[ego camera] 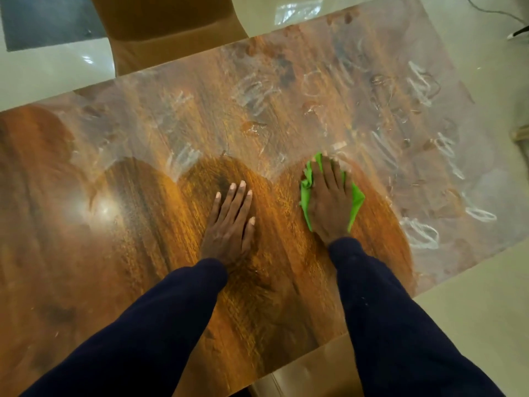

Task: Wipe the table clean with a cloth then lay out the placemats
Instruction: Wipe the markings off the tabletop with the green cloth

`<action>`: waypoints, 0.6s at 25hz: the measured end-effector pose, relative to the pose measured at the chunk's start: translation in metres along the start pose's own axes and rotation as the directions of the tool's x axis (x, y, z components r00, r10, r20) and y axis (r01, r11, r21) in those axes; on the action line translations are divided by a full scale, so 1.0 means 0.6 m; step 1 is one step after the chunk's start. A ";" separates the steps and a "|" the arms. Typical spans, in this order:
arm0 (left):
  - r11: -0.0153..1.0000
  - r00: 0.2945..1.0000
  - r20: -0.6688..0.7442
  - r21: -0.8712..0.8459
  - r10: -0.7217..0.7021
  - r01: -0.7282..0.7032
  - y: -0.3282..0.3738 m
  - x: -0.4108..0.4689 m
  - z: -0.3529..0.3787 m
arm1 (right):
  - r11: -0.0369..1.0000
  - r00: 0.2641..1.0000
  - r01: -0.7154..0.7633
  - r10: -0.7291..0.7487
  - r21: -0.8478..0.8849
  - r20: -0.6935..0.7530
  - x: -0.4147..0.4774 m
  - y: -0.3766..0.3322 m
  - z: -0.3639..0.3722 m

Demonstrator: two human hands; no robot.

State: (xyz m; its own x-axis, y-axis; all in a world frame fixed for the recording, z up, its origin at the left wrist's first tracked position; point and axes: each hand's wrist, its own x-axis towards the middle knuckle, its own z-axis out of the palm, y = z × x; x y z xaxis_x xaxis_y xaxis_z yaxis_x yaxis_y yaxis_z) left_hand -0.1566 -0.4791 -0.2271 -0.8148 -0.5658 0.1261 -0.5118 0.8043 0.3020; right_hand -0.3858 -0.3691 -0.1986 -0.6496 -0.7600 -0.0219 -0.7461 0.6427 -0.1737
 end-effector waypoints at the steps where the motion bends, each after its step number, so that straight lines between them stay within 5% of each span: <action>1: 1.000 1.000 0.001 0.000 -0.001 0.001 0.000 -0.002 0.000 | 1.000 1.000 -0.029 0.029 0.000 -0.009 0.018 -0.032 0.005; 5: 0.999 1.000 0.004 -0.031 -0.028 0.028 0.002 -0.001 -0.001 | 0.981 0.981 0.192 -0.192 0.000 0.027 0.010 -0.116 0.026; 10: 0.998 0.999 -0.004 -0.058 -0.035 0.035 0.001 0.002 -0.002 | 0.871 0.862 0.492 -0.487 0.002 0.142 -0.100 -0.026 0.006; 15: 0.997 0.999 0.024 -0.063 -0.049 0.050 0.002 0.001 -0.005 | 1.000 0.999 0.020 -0.020 -0.015 0.036 -0.048 0.032 -0.008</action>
State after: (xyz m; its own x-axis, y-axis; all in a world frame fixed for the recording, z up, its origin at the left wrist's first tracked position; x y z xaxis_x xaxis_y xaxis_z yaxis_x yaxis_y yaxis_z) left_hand -0.1572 -0.4789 -0.2240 -0.7950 -0.6001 0.0886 -0.5340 0.7617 0.3669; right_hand -0.3818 -0.3344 -0.1964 -0.6291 -0.7755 -0.0542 -0.7612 0.6286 -0.1592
